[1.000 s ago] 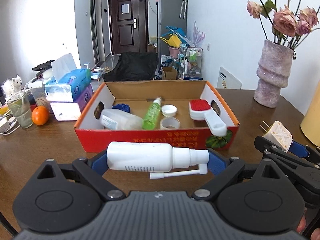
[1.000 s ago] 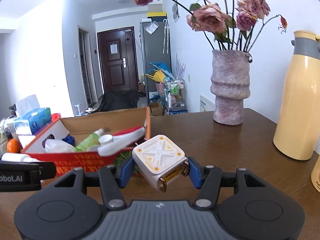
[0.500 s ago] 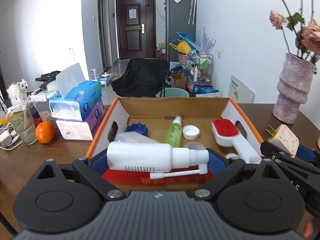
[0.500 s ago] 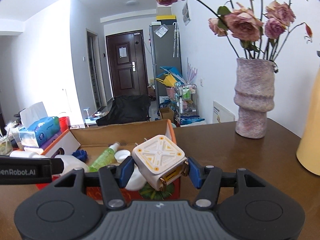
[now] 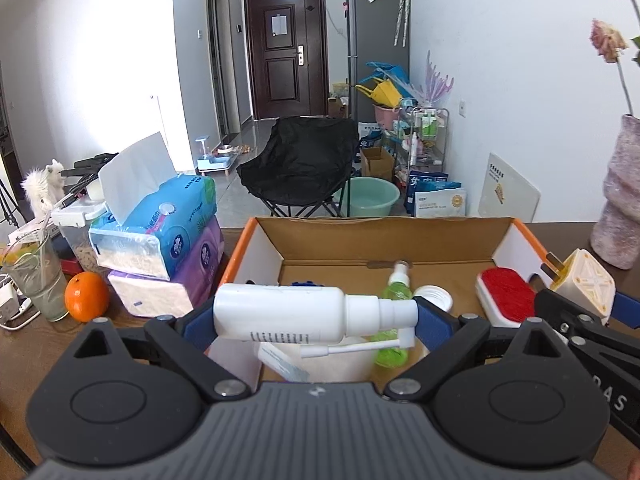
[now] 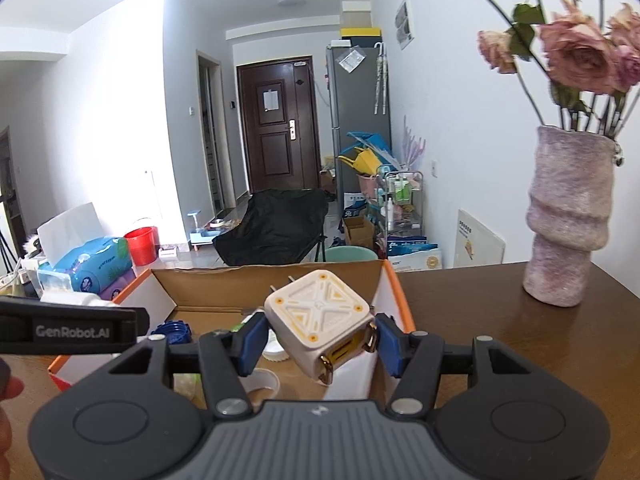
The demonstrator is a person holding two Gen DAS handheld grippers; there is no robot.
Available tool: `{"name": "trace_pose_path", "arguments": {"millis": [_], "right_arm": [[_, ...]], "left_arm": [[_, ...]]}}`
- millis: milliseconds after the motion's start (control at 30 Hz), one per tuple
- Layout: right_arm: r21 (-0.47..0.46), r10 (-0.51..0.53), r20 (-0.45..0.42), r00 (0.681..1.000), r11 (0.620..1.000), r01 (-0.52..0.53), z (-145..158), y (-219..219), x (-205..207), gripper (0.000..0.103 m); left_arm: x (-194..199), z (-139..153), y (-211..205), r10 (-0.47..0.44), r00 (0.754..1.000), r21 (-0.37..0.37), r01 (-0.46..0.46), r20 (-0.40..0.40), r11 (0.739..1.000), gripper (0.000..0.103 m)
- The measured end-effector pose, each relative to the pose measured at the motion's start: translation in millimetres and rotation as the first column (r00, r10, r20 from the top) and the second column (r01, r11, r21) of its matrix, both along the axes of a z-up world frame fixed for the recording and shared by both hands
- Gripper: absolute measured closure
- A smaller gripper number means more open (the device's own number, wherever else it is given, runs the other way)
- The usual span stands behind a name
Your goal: Organize rigid objects
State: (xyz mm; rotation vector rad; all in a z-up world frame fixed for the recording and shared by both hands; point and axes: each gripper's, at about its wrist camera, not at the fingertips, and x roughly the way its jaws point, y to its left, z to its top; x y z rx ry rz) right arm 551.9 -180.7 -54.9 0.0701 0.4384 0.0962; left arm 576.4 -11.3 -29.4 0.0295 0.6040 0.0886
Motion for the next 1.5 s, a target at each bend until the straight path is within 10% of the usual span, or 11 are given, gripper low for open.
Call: {"name": "trace_pose_path", "arguments": {"millis": [467,633,1500], "right_arm": [[-0.045,0.021,-0.041,0.999,0.999,-0.023,-7,13,34,0.046],[-0.059,-0.020,-0.012,1.000,0.998,0.019,-3,11,30,0.002],[-0.035,-0.041,-0.016,0.999,0.999,0.040,7,-3,19,0.000]], "left_arm": [[29,-14,11,0.017,0.999,0.021,-0.016,-0.040,1.000,0.004],[29,-14,14,0.027,0.999,0.002,-0.026,-0.046,1.000,0.000],[12,2,21,0.035,0.999,-0.038,-0.035,-0.016,0.999,0.000]]}}
